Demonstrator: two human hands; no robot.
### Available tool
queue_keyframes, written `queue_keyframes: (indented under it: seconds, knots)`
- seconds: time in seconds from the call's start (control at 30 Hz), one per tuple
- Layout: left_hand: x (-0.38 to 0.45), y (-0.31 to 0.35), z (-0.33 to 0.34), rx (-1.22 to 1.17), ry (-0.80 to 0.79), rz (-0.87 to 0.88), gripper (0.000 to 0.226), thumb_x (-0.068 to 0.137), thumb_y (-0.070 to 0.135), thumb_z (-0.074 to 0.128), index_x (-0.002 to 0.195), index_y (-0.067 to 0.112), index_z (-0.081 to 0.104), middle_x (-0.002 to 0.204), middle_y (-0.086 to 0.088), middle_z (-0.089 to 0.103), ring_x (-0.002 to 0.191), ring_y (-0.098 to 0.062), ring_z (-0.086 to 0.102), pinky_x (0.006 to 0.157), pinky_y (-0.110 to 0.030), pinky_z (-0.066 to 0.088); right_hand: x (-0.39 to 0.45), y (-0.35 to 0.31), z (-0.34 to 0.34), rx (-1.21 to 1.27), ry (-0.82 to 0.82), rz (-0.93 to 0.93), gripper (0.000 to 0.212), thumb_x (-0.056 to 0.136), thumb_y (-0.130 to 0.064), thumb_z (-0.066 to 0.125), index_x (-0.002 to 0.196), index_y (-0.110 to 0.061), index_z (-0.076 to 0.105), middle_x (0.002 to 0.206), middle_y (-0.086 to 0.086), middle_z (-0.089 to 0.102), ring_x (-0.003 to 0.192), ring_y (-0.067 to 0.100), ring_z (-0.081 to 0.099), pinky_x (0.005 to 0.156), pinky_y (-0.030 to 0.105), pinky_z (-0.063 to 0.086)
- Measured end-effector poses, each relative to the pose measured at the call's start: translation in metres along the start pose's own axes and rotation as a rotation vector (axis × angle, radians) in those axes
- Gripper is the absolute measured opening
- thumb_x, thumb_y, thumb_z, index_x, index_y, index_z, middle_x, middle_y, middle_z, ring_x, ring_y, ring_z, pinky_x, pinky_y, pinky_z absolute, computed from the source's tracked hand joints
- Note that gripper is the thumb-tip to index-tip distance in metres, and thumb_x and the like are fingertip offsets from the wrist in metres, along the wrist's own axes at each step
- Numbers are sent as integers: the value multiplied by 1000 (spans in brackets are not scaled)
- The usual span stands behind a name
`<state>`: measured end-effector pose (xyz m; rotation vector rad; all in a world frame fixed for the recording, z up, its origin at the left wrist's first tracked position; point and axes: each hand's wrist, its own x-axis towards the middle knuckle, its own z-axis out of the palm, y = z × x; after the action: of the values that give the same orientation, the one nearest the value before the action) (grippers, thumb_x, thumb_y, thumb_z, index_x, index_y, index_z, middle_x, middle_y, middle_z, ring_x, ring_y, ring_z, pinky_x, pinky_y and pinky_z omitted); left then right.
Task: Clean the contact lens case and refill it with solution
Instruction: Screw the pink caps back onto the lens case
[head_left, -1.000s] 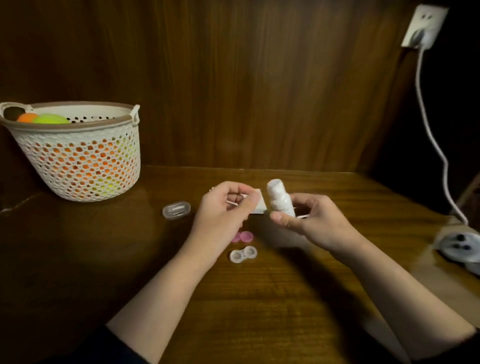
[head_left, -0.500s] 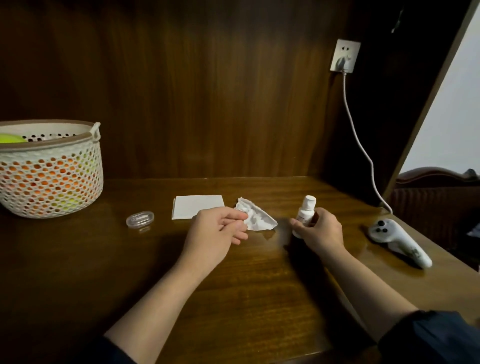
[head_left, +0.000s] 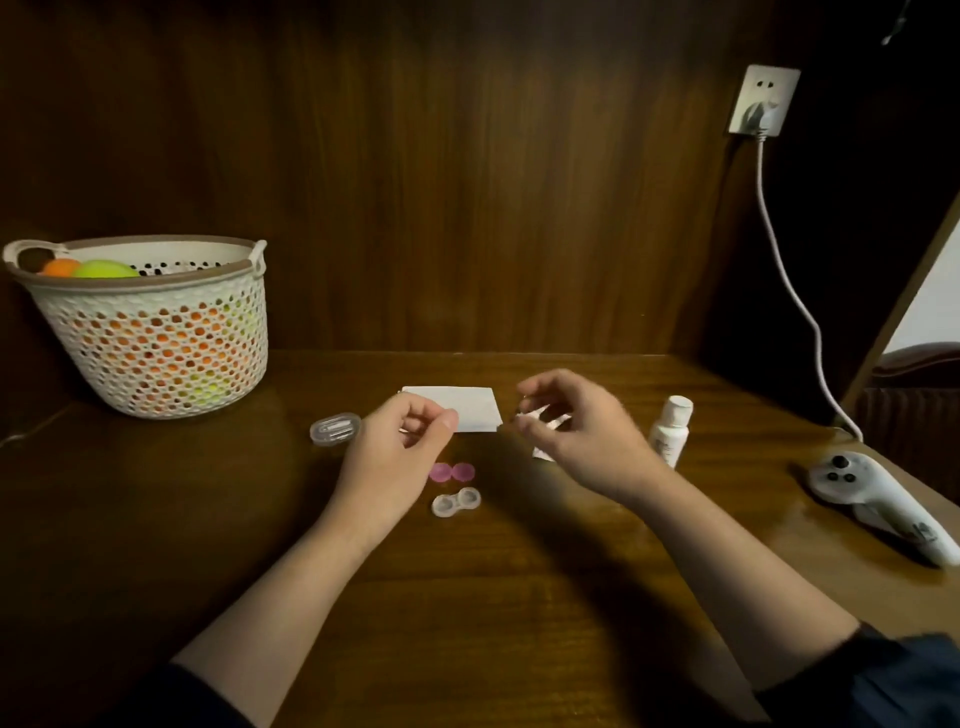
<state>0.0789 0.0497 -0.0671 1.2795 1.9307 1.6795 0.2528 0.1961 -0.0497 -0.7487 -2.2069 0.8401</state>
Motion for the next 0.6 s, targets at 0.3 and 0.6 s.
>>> queue_keyframes:
  seconds: [0.3,0.6]
  knots:
    - [22,-30,-15,94,-73,-74,15,110,30,53,107,28,68,94,4,73,88,-11,67,74,-24,50,34,33,43,-259,-450,23,51,98,-17,76,144,-33,62,122,-23,66,113,1,65,90,11,52]
    - [28,-51,-11,194,-188,-58,22,113,27,45,113,34,67,94,14,77,86,9,67,77,-19,47,47,43,49,-110,-528,50,61,88,-34,88,140,-45,60,118,-32,70,110,-9,65,81,4,49]
